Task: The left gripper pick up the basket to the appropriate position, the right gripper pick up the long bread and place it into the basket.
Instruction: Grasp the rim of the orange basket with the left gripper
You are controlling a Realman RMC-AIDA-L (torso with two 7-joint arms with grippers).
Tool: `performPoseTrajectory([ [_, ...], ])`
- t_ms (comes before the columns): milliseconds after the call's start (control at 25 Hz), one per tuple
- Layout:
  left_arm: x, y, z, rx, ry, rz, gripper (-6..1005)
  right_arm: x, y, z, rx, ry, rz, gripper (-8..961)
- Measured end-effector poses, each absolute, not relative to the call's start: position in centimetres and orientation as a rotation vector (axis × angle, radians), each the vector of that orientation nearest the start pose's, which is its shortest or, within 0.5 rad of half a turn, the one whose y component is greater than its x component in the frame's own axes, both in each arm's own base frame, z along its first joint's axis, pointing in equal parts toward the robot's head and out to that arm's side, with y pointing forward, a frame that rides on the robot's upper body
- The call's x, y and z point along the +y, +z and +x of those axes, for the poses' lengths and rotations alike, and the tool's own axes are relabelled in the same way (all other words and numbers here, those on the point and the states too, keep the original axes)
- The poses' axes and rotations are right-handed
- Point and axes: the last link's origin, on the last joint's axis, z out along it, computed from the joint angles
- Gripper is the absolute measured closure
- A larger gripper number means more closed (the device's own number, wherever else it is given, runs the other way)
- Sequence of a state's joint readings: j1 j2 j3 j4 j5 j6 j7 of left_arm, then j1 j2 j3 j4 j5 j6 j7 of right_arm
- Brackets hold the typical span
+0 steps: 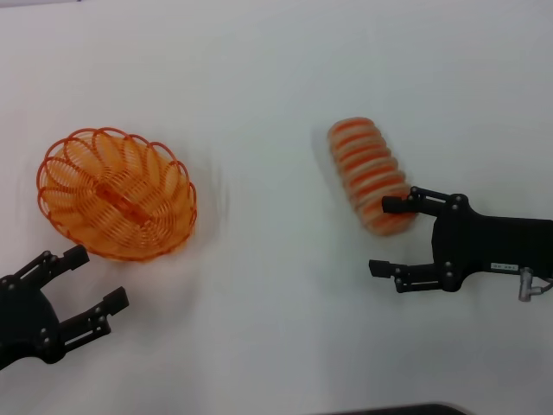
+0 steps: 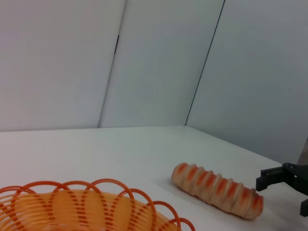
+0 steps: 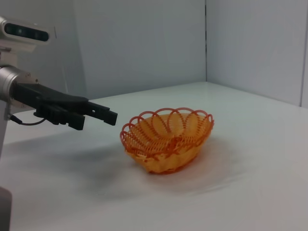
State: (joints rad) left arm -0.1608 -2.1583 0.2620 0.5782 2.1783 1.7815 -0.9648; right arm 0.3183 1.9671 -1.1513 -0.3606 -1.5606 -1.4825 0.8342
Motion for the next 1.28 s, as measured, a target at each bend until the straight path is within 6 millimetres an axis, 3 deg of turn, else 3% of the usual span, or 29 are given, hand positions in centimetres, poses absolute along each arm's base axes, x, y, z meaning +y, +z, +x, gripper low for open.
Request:
performPoseTrajectory([
  [960,18.0,-0.5,-35.1,-0.725,-0.842,-2.428,124,25.8,-3.2,31.9,0.414,0.669,-2.759,8],
  [1280,20.1,1.0,-34.8,-0.861,-0.951,-2.286,125,26.8,-3.1,31.2,0.459,0.693,-2.761,7],
])
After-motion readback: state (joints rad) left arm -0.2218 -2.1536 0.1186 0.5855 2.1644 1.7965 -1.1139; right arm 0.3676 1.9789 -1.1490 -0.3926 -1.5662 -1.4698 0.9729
